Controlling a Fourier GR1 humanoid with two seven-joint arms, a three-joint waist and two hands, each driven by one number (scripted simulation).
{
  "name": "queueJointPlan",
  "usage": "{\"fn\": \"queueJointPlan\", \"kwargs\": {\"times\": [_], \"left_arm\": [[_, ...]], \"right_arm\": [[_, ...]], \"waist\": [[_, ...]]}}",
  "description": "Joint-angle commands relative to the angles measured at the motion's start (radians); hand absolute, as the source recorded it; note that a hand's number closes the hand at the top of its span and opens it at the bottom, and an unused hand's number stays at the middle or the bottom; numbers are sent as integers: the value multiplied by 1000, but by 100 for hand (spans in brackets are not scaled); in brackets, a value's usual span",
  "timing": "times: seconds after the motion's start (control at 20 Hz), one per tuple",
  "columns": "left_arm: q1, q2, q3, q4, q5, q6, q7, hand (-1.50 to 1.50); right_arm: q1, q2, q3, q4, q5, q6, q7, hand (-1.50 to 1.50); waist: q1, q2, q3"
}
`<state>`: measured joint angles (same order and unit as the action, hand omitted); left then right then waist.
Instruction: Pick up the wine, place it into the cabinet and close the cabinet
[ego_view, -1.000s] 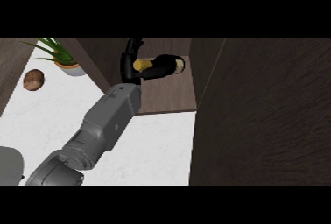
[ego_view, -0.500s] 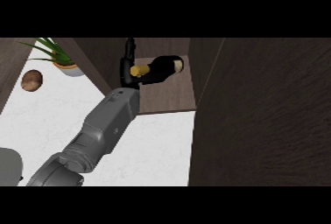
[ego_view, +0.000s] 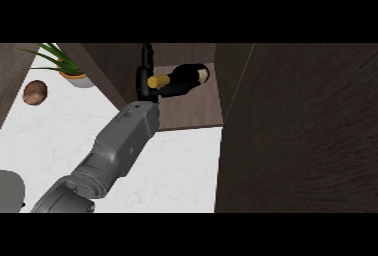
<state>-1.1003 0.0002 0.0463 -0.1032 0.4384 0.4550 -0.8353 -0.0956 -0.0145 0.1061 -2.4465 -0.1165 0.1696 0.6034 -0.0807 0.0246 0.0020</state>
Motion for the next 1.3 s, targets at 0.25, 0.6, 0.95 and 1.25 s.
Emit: {"fn": "queueJointPlan", "kwargs": {"times": [0.25,0.6,0.95,1.25], "left_arm": [[47,0,-5,14,-18,-80,-44,-150],[60,0,-14,4,-10,-162,-37,-150],[34,0,-7,-21,65,-188,-13,-150],[104,0,-84,-57,119,-214,-46,-150]], "right_arm": [[-1,6,1,-13,-23,-9,0,-150],[12,6,20,-29,-19,-4,12,-150],[16,9,12,-15,-34,-8,-23,-150],[21,10,41,-51,-16,-33,30,-150]], "waist": [[14,1,-3],[22,-6,-3],[12,-9,-3],[21,-18,-3]]}}
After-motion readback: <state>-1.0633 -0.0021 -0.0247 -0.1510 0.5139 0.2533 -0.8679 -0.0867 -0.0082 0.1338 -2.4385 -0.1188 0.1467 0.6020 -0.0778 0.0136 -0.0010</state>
